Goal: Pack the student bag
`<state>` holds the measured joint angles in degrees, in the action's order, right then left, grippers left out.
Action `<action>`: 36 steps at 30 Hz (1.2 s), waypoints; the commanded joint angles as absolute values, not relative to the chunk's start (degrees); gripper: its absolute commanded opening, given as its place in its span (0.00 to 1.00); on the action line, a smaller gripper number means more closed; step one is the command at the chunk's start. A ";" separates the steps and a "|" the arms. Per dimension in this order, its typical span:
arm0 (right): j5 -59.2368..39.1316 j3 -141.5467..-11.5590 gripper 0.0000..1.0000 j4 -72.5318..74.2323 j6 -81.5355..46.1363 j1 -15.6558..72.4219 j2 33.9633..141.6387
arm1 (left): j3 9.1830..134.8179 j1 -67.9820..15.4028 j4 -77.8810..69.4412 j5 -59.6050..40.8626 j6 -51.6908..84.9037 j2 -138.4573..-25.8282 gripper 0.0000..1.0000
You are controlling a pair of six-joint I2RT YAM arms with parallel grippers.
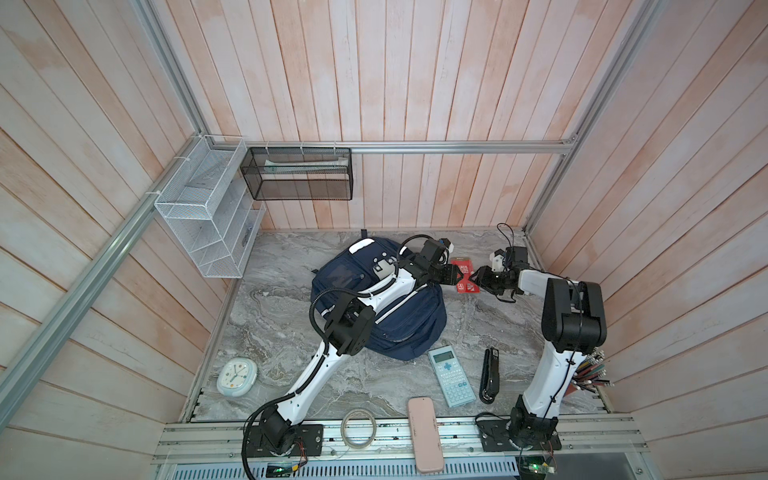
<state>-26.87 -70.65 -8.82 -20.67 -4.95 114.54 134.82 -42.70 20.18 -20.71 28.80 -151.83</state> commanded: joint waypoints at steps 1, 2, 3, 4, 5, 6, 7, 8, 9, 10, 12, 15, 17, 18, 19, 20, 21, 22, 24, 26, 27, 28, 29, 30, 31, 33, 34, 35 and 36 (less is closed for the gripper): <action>-30.94 -69.09 0.47 -8.95 -21.80 -4.82 115.59 | 136.12 -42.28 22.63 -21.44 30.64 -155.44 0.53; -31.64 -68.48 0.46 -8.43 -22.43 -4.67 115.58 | 136.58 -42.27 23.04 -21.77 30.91 -156.29 0.53; -31.90 -68.01 0.46 -8.32 -22.74 -4.28 115.50 | 136.65 -42.28 23.03 -22.27 31.10 -156.96 0.53; -31.69 -67.62 0.46 -8.39 -22.68 -3.76 115.36 | 136.54 -42.29 23.22 -22.52 31.50 -157.35 0.53; -31.07 -67.06 0.45 -8.34 -22.80 -3.32 114.99 | 136.34 -42.36 23.25 -23.52 31.93 -158.05 0.53; -30.87 -66.16 0.45 -7.67 -23.32 -2.92 114.48 | 136.16 -42.36 23.13 -24.95 32.36 -158.93 0.54; -31.35 -65.41 0.44 -6.57 -23.83 -2.61 114.08 | 136.16 -42.36 23.33 -25.66 32.67 -159.51 0.53; -32.24 -64.45 0.43 -5.08 -24.44 -2.38 113.78 | 135.98 -42.50 23.45 -26.39 32.73 -160.11 0.53; -32.89 -63.78 0.41 -3.59 -25.18 -2.29 113.52 | 135.16 -42.46 23.11 -26.53 32.70 -160.30 0.53; -33.30 -63.21 0.40 -2.30 -25.77 -2.20 113.40 | 134.29 -42.53 22.67 -26.59 32.74 -160.12 0.53; -34.14 -61.87 0.36 0.56 -26.85 -2.13 113.21 | 132.54 -42.53 21.17 -27.72 33.20 -159.72 0.53; -34.67 -59.59 0.30 5.18 -28.43 -2.18 112.49 | 131.40 -42.54 20.05 -28.38 33.19 -159.17 0.53; -35.53 -57.98 0.22 8.99 -29.13 -2.25 111.94 | 130.85 -42.54 19.62 -28.61 33.22 -158.64 0.53; -36.39 -57.33 0.19 11.05 -29.52 -2.22 111.72 | 130.36 -42.54 19.03 -29.00 33.27 -158.34 0.53; -36.96 -56.93 0.15 12.32 -29.94 -2.27 111.58 | 129.94 -42.54 18.62 -29.09 33.25 -157.96 0.53; -37.75 -56.53 0.10 13.37 -30.21 -2.28 111.25 | 129.48 -42.62 18.30 -29.09 33.22 -157.37 0.53; -38.16 -55.76 0.05 14.55 -30.60 -2.27 110.41 | 129.01 -42.63 17.90 -29.12 33.10 -156.63 0.53; -37.86 -54.77 0.02 15.46 -30.83 -2.22 109.34 | 128.28 -42.64 17.40 -29.05 32.90 -155.72 0.53; -36.17 -52.73 0.00 15.30 -30.39 -2.33 105.61 | 126.31 -42.78 16.37 -28.71 32.40 -152.88 0.53; -34.26 -50.41 0.00 14.68 -30.15 -2.31 101.15 | 125.08 -42.82 15.73 -28.36 32.03 -149.65 0.53; -33.64 -49.18 0.00 14.34 -30.22 -2.31 98.77 | 125.06 -42.89 15.81 -28.12 31.38 -148.11 0.53; -33.10 -47.59 0.00 14.40 -30.44 -2.32 95.97 | 125.07 -43.15 16.51 -27.51 30.59 -146.34 0.55; -32.57 -45.75 0.00 14.41 -30.90 -2.32 92.99 | 124.88 -43.24 16.97 -26.89 30.03 -144.22 0.57; -31.98 -44.08 0.00 13.93 -31.38 -2.21 90.44 | 124.29 -43.37 16.99 -26.52 29.65 -142.13 0.59; -31.39 -42.09 0.00 13.30 -31.75 -2.35 87.38 | 123.30 -43.66 16.91 -26.29 29.30 -140.22 0.61; -30.35 -38.45 0.00 11.41 -32.06 -2.24 81.50 | 120.70 -44.38 16.65 -25.23 28.37 -135.41 0.64; -29.43 -37.00 0.00 10.13 -32.08 -2.26 78.35 | 119.14 -44.83 16.48 -24.60 27.97 -132.84 0.64; -28.57 -35.71 0.00 8.57 -32.08 -2.28 75.40 | 117.22 -45.21 15.85 -24.21 27.70 -130.18 0.64; -28.11 -34.88 0.00 7.63 -32.00 -2.23 72.85 | 115.57 -45.61 15.73 -23.70 27.50 -128.18 0.64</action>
